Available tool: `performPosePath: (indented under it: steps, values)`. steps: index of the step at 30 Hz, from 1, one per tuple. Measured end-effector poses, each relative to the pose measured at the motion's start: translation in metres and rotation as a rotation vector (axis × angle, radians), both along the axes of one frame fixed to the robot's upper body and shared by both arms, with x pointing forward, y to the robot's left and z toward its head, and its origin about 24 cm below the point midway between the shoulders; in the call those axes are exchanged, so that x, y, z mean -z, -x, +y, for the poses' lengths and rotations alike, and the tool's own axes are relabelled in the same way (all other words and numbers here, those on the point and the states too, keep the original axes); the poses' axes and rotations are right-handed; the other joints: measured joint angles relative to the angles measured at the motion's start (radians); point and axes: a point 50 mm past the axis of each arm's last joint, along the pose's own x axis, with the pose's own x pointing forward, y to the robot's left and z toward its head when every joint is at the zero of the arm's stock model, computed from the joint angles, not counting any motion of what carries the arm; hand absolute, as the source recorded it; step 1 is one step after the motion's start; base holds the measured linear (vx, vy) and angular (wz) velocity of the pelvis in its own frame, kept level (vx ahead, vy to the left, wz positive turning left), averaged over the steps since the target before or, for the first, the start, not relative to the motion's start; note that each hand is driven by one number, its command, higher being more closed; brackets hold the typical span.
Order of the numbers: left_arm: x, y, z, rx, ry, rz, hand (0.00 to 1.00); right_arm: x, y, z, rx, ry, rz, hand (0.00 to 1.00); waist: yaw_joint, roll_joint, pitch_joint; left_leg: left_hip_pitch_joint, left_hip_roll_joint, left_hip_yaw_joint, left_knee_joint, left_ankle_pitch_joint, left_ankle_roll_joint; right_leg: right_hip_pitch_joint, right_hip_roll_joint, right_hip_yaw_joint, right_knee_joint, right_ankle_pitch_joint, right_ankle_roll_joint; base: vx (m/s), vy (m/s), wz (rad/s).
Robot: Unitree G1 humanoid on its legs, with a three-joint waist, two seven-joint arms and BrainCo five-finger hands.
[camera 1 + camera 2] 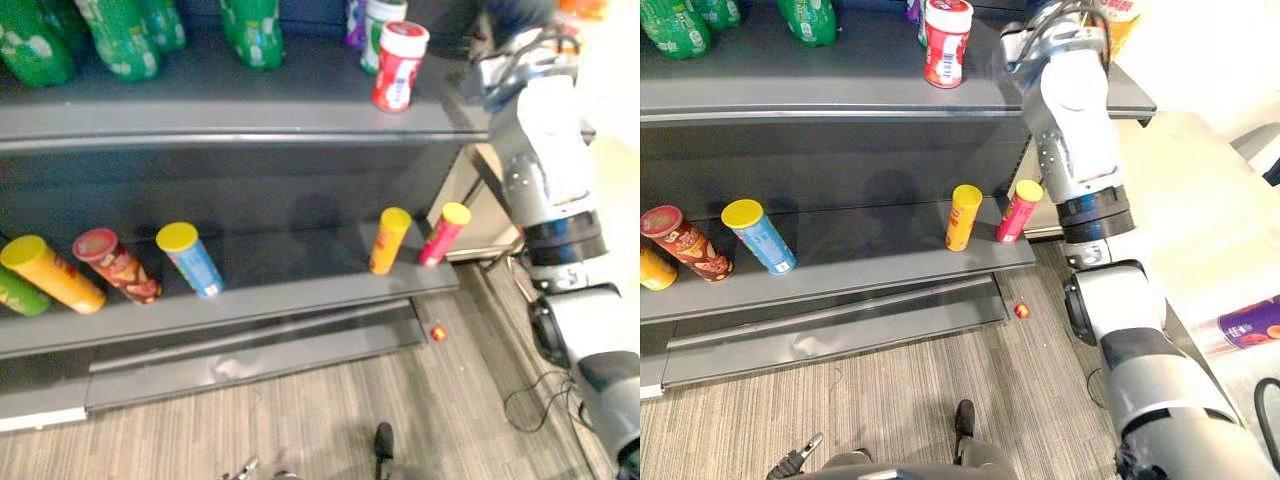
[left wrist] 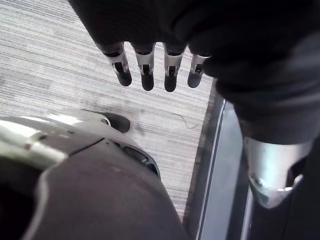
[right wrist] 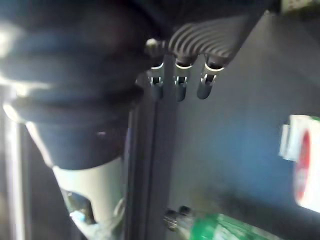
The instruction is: Put the gum and the chips on the shelf.
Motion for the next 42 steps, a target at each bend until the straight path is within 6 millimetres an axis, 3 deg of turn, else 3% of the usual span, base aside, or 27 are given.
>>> performPosePath:
  steps: [4, 7, 10, 12, 18, 20, 25, 26, 30, 31, 32, 36, 42]
  values:
    - [0.000, 0.001, 0.000, -0.001, -0.006, 0.006, 0.00, 0.007, 0.022, -0.017, 0.010, -0.067, -0.102, 0.00, -0.005, 0.000, 0.000, 0.000, -0.001, 0.000, 0.000, 0.000, 0.000, 0.000, -0.002, -0.001, 0.000, 0.000, 0.000, 0.00, 0.000, 0.00]
    - [0.000, 0.002, 0.000, -0.002, -0.009, 0.010, 0.00, 0.031, 0.039, -0.031, 0.013, -0.139, -0.136, 0.00, -0.007, 0.000, 0.000, -0.001, -0.001, -0.002, 0.000, 0.000, 0.000, 0.000, -0.002, -0.003, 0.000, -0.001, 0.000, 0.00, 0.000, 0.00]
    - [0.001, 0.003, 0.000, 0.017, -0.021, 0.023, 0.00, 0.078, 0.051, -0.031, 0.002, -0.213, -0.078, 0.00, -0.016, 0.001, -0.001, 0.000, 0.001, -0.001, 0.001, 0.000, 0.000, -0.002, -0.003, -0.005, 0.000, -0.003, -0.003, 0.00, 0.000, 0.00]
    - [0.001, 0.002, 0.000, 0.028, -0.030, 0.025, 0.00, 0.122, 0.061, -0.029, 0.011, -0.223, 0.026, 0.00, -0.016, 0.005, -0.003, -0.001, 0.005, -0.003, 0.002, 0.000, 0.000, -0.001, -0.004, -0.010, 0.000, -0.008, -0.009, 0.00, 0.000, 0.00]
    - [0.000, 0.002, 0.000, 0.064, -0.060, 0.031, 0.00, 0.182, 0.090, -0.026, 0.136, -0.003, 0.155, 0.00, -0.021, 0.007, -0.009, -0.003, 0.006, -0.009, 0.002, 0.001, -0.001, 0.000, -0.004, -0.023, 0.000, -0.016, -0.020, 0.00, -0.007, 0.03]
    - [0.000, 0.003, 0.000, 0.076, -0.065, 0.035, 0.00, 0.220, 0.100, -0.019, 0.091, 0.059, 0.310, 0.00, -0.023, 0.008, -0.015, -0.004, 0.005, -0.010, 0.002, 0.001, -0.002, 0.000, -0.004, -0.023, 0.000, -0.017, -0.021, 0.00, 0.000, 0.00]
    - [0.001, 0.006, -0.001, 0.094, -0.073, 0.037, 0.00, 0.292, 0.117, -0.013, 0.035, 0.174, 0.610, 0.00, -0.037, 0.017, -0.025, -0.004, 0.005, -0.009, 0.002, 0.000, -0.002, 0.000, -0.012, -0.029, -0.001, -0.021, -0.014, 0.00, 0.000, 0.00]
    - [0.002, 0.009, -0.002, 0.093, -0.068, 0.047, 0.00, 0.320, 0.123, -0.016, 0.018, 0.200, 0.736, 0.00, -0.040, 0.028, -0.031, -0.004, 0.005, -0.007, 0.001, 0.000, -0.003, 0.000, -0.013, -0.029, -0.001, -0.022, -0.014, 0.00, 0.000, 0.00]
    - [0.003, 0.011, -0.004, 0.100, -0.062, 0.054, 0.00, 0.390, 0.141, -0.032, 0.058, 0.278, 1.053, 0.00, -0.043, 0.051, -0.044, -0.003, 0.010, -0.004, 0.001, -0.002, -0.006, 0.000, -0.009, -0.029, -0.001, -0.024, -0.011, 0.00, -0.008, -0.01]
    - [0.003, 0.011, -0.004, 0.102, -0.062, 0.054, 0.00, 0.398, 0.143, -0.036, 0.069, 0.284, 1.096, 0.00, -0.044, 0.054, -0.046, -0.003, 0.011, -0.003, 0.002, -0.002, -0.006, 0.000, -0.008, -0.029, -0.001, -0.024, -0.011, -0.01, -0.030, -0.02]
    - [0.004, 0.010, -0.007, 0.105, -0.056, 0.053, 0.00, 0.418, 0.152, -0.047, 0.107, 0.301, 1.199, 0.00, -0.043, 0.071, -0.048, -0.003, 0.014, -0.003, 0.002, -0.003, -0.008, 0.000, -0.006, -0.029, -0.001, -0.025, -0.012, -0.01, -0.031, -0.02]
    - [0.006, 0.010, -0.017, 0.114, -0.028, 0.053, 0.00, 0.464, 0.182, -0.076, 0.207, 0.273, 1.459, 0.00, -0.043, 0.114, -0.062, -0.001, 0.024, -0.002, 0.002, -0.007, -0.014, 0.000, 0.005, -0.028, -0.001, -0.026, -0.011, 0.00, -0.024, -0.02]
    - [0.007, 0.010, -0.020, 0.128, -0.016, 0.058, 0.00, 0.502, 0.227, -0.095, 0.306, 0.194, 1.741, 0.00, -0.043, 0.128, -0.062, 0.005, 0.038, -0.003, 0.002, -0.009, -0.022, 0.006, 0.019, -0.030, -0.002, -0.033, -0.021, 0.00, -0.032, -0.01]
